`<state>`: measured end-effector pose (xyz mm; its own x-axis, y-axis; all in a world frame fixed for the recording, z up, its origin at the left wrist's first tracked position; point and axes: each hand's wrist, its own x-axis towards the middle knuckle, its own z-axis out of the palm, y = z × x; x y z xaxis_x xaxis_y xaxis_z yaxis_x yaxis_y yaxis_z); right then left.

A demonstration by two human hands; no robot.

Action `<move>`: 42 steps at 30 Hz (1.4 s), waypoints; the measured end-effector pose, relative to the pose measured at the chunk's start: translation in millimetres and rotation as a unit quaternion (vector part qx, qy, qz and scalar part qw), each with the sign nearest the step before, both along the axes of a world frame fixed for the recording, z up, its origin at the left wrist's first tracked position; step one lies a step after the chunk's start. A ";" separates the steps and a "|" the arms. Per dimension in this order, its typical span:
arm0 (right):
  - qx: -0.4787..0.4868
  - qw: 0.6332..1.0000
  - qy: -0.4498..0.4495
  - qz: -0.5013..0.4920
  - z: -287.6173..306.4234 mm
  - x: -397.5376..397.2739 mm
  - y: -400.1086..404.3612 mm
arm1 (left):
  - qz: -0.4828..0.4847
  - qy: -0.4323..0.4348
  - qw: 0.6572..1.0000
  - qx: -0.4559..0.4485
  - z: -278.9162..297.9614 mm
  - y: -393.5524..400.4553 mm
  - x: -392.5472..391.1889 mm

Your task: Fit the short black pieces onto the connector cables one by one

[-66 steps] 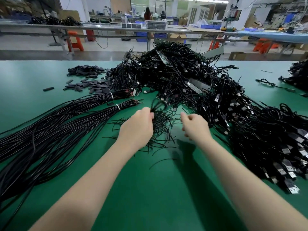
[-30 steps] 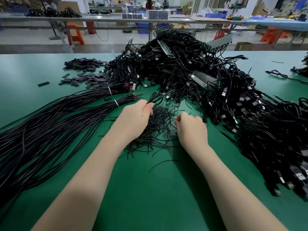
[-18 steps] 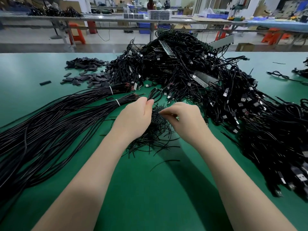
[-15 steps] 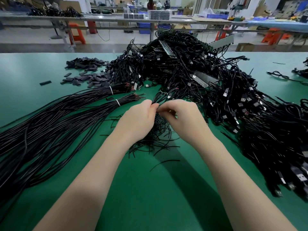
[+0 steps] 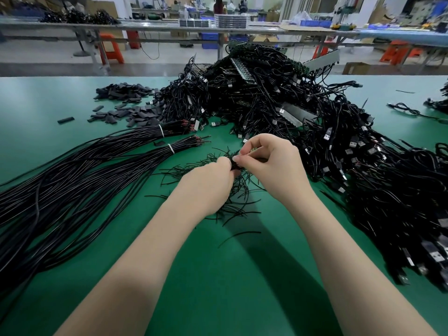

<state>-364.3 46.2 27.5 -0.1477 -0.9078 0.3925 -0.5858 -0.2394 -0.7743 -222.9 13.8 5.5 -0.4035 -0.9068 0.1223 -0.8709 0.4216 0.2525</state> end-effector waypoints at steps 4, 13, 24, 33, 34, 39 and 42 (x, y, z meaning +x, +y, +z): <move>0.031 0.999 -0.001 0.021 4.9 -7.0 1.3 | -0.018 0.006 1.000 0.021 0.6 0.5 -1.2; 0.036 0.996 0.061 0.057 12.3 -24.3 4.9 | -0.067 0.044 0.995 0.064 9.8 4.3 3.5; 0.218 0.912 -0.176 0.300 19.8 -67.5 14.8 | -0.291 0.159 0.908 0.256 43.7 25.4 6.1; -0.040 0.987 -0.113 0.109 9.2 -29.1 -0.5 | -0.059 0.542 0.795 0.266 38.4 13.9 0.9; -0.070 0.993 -0.045 0.083 10.3 -24.6 0.6 | -0.034 0.546 0.799 0.248 34.7 13.3 -1.6; -0.105 0.993 0.045 0.040 18.8 -11.7 8.2 | 0.008 0.419 0.906 0.064 24.7 9.9 -3.4; -0.075 0.996 -0.009 0.038 21.1 -5.8 9.6 | 0.002 0.407 0.913 0.008 28.0 11.6 -2.2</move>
